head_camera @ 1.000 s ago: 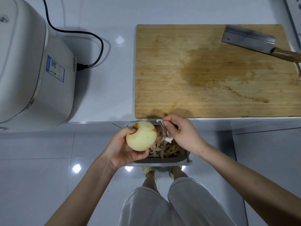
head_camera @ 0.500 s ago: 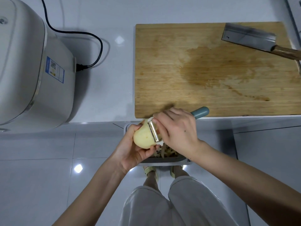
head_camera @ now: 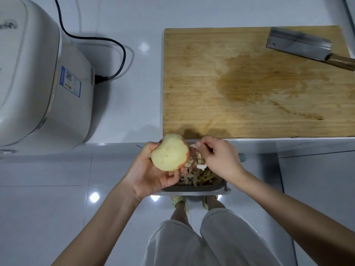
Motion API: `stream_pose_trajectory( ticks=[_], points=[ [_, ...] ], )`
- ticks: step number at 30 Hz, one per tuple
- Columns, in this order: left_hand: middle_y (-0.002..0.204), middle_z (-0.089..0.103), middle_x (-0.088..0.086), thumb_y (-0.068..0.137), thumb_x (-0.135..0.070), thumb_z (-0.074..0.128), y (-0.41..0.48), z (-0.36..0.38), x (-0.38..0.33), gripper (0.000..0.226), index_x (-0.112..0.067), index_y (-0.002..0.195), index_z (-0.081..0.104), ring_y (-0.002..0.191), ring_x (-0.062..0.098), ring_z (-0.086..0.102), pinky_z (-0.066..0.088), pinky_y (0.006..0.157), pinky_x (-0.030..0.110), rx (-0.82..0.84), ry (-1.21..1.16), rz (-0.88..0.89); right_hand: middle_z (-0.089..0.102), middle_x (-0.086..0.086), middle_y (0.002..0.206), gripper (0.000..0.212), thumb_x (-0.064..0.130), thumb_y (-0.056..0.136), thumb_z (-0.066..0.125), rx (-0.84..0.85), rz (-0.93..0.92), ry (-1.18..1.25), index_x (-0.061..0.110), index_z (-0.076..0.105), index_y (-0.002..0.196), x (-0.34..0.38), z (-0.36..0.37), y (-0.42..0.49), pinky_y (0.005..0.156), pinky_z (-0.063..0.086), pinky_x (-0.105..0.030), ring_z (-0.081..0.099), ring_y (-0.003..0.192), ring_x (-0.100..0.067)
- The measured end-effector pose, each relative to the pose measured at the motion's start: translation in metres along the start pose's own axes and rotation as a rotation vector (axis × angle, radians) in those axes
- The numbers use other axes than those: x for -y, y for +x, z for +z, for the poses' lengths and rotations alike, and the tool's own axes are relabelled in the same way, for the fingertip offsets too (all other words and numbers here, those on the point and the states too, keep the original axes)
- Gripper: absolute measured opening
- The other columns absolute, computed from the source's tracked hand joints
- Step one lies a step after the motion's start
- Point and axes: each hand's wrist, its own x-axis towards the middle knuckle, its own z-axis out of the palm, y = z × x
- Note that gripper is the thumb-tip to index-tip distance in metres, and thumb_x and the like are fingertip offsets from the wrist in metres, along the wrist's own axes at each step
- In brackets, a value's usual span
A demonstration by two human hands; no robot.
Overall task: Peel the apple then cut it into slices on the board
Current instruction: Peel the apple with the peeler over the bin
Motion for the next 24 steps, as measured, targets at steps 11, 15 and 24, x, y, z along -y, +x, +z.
stream_pose_trajectory(
  ticks=[11,15,24],
  points=[
    [0.088,0.066,0.019,0.057,-0.019,0.077,0.002,-0.001,0.005,0.042,-0.006,0.095,0.067,0.071,0.032,0.065,0.057,0.062,0.038,-0.091,-0.054,-0.016,0.063,-0.002,0.060,0.022,0.018,0.088,0.052,-0.459,-0.556,-0.158,0.007,0.065,0.075,0.022,-0.003,0.001,0.048,0.043,-0.028,0.057,0.054,-0.020],
    [0.081,0.065,0.017,0.075,-0.027,0.056,0.002,0.001,0.007,0.030,-0.006,0.096,0.061,0.066,0.028,0.065,0.057,0.060,0.033,-0.163,0.012,-0.021,0.062,-0.002,0.059,0.024,0.019,0.089,0.052,-0.479,-0.638,-0.253,0.008,0.066,0.073,0.025,-0.004,0.004,0.055,0.037,-0.029,0.057,0.056,-0.021],
    [0.074,0.065,0.018,0.085,-0.034,0.042,0.007,0.009,0.012,0.037,-0.003,0.086,0.063,0.060,0.026,0.061,0.051,0.047,0.022,-0.272,0.170,0.002,0.060,-0.002,0.057,0.028,0.020,0.089,0.051,-0.470,-0.686,-0.256,0.008,0.065,0.068,0.033,-0.002,0.002,0.053,0.038,-0.028,0.057,0.054,-0.020]
  ],
)
